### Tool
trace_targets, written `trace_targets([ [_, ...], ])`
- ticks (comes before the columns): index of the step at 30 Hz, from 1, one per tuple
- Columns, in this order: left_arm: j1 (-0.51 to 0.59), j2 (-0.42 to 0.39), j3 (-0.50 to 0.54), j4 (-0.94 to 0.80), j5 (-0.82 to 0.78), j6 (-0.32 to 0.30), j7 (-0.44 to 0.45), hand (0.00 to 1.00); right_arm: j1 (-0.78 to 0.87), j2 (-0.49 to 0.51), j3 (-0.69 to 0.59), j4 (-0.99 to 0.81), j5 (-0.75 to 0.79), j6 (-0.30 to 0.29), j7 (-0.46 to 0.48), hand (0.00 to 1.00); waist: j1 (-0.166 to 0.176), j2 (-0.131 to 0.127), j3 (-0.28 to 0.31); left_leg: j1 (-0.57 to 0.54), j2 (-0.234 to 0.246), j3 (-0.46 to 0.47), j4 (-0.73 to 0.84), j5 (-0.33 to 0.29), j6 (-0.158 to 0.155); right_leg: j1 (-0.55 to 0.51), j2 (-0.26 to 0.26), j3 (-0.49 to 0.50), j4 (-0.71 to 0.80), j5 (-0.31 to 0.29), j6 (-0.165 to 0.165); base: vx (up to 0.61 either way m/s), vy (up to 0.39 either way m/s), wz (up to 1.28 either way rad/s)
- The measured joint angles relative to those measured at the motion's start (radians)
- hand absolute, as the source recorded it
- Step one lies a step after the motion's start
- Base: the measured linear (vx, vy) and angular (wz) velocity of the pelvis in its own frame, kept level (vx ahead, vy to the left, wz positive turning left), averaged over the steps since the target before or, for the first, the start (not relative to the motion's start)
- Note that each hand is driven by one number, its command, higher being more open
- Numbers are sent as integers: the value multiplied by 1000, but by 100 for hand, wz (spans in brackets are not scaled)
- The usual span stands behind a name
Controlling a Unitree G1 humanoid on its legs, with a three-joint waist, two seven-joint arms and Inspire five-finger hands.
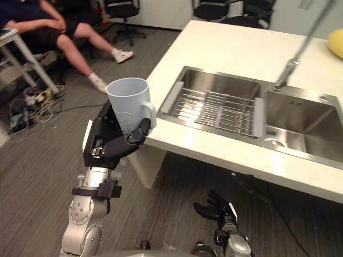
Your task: Walk over to the sink, pick up the cup, carry it to the dishwasher, place the cup inside the dishwasher, then close the dishwasher door
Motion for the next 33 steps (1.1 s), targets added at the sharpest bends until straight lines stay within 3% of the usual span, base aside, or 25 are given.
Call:
trace_targets([
  [1, 0, -15, -2, -2, 0, 5, -4, 30, -5, 2, 2, 1, -3, -2, -3, 90, -2, 2, 1, -40, -18, 36, -32, 57, 36, 9, -26, -97, 1, -1, 0, -135, 62, 217],
  [2, 1, -23, 3, -9, 0, 5, -6, 30, -20, -1, 2, 13, -12, -2, -5, 90, 1, 1, 6, -52, -4, 175, -60, 39, 87, 26, -41, -193, 1, 0, 0, -157, 85, 230],
  [3, 1, -26, 10, -10, 0, 5, -4, 30, -26, -2, 3, 16, -15, -3, -6, 90, 1, -2, 6, -62, 14, 277, -51, 19, 88, 34, -53, -237, 2, 0, 0, -80, 143, 235],
  [4, 1, -33, 24, -10, -1, 6, -4, 30, -36, -16, 7, 16, -17, -10, -8, 90, -1, -3, 7, -72, 53, 462, -25, -7, 92, 59, -79, -332, 9, -1, 0, -54, 145, 191],
  [6, 1, -33, 30, -10, -12, 5, -5, 30, -44, -42, 16, 15, -18, -10, -9, 90, -18, 3, 5, -77, 91, 637, 22, -19, 112, 117, -103, -467, 27, -2, 3, 7, 187, 240],
  [8, 1, -26, 40, -9, -32, 4, -6, 30, -57, -60, 21, 15, -28, -10, -10, 90, -18, 1, 7, -86, 73, 630, 49, 2, 127, 171, -138, -531, 53, -20, 26, 62, 217, 199],
  [10, 7, -21, 64, 4, -66, 4, -6, 30, -106, -58, 22, 16, -51, -10, -11, 90, -8, -8, 10, -104, -5, 557, 98, -48, 163, 195, -230, -520, 163, -49, 27, 101, 286, 128],
  [11, 7, -23, 64, 11, -70, 5, -8, 30, -114, -56, 22, 15, -56, -10, -11, 90, -12, -8, 15, -107, -19, 534, 122, -66, 171, 199, -265, -486, 227, -48, 24, 138, 313, 140],
  [12, 8, -17, 54, 23, -70, 12, -12, 30, -122, -49, 25, 15, -59, -9, -6, 90, -33, -16, 25, -108, -53, 465, 170, -103, 190, 171, -328, -347, 400, -17, -35, 184, 303, 177],
  [13, 1, -9, 37, 30, -71, 13, -23, 30, -123, -31, 24, 10, -59, -9, -1, 90, -57, -6, 34, -103, -69, 383, 205, -128, 197, 99, -317, -94, 564, -19, -71, 183, 271, 187],
  [14, -5, 3, 27, 32, -71, 13, -26, 30, -116, -22, 24, 5, -58, -9, 1, 90, -62, -8, 45, -98, -73, 349, 210, -134, 197, 51, -275, 36, 622, -62, -44, 178, 184, 180],
  [15, -13, 21, 23, 40, -71, 13, -27, 30, -117, -11, 26, -7, -59, -9, 7, 90, -65, -6, 65, -77, -85, 298, 197, -135, 197, -31, -181, 220, 681, -128, -12, 195, 127, 151],
  [17, -15, 44, 30, 69, -71, 13, -26, 30, -101, 4, 27, -12, -59, -8, 8, 90, -67, -10, 74, -28, -112, 258, 143, -116, 169, -136, -74, 402, 650, -197, 6, 246, 98, 130],
  [20, -11, 55, 21, 90, -71, 14, -23, 30, -36, 23, 33, -69, -59, -4, 3, 90, -76, -14, 78, 17, -159, 160, 140, -114, 168, -199, 40, 620, 506, -227, 39, 270, 6, 125],
  [21, -9, 54, 11, 88, -75, 15, -22, 30, -1, 29, 33, -104, -59, 0, 3, 90, -77, -17, 77, 37, -175, 132, 128, -114, 168, -199, 58, 667, 465, -224, 44, 291, -46, 123],
  [23, 2, 54, -6, 68, -100, 14, -22, 30, 58, 52, 35, -167, -69, 9, 3, 90, -46, -42, 66, 93, -200, 94, 88, -116, 165, -205, 54, 664, 413, -203, 72, 345, -75, 98],
  [27, 7, 50, -16, 43, -120, 6, -22, 30, 63, 75, 65, -243, -96, 9, 5, 90, -20, -96, 23, 92, -195, 85, 80, -139, 127, -200, 47, 609, 267, -123, 51, 234, -100, 37],
  [29, 15, 40, -30, 46, -128, 7, -22, 30, 44, 74, 64, -263, -121, 8, 3, 90, -17, -88, 7, 98, -157, 82, 84, -159, 93, -138, 78, 589, 163, -101, 56, 193, -151, -7],
  [32, 15, 38, -57, 55, -128, 7, -23, 30, 50, 67, 62, -260, -126, 7, 1, 90, -17, -81, -8, 127, -120, 87, 76, -173, 68, -88, 112, 589, 100, -80, 35, 154, -142, -16],
  [33, 20, 15, -81, 99, -127, 8, -27, 30, 88, 69, 32, -212, -165, 11, -15, 90, -21, -60, -65, 133, -58, 150, 37, -138, 52, -38, 177, 655, -98, 87, 0, 58, -57, -5],
])
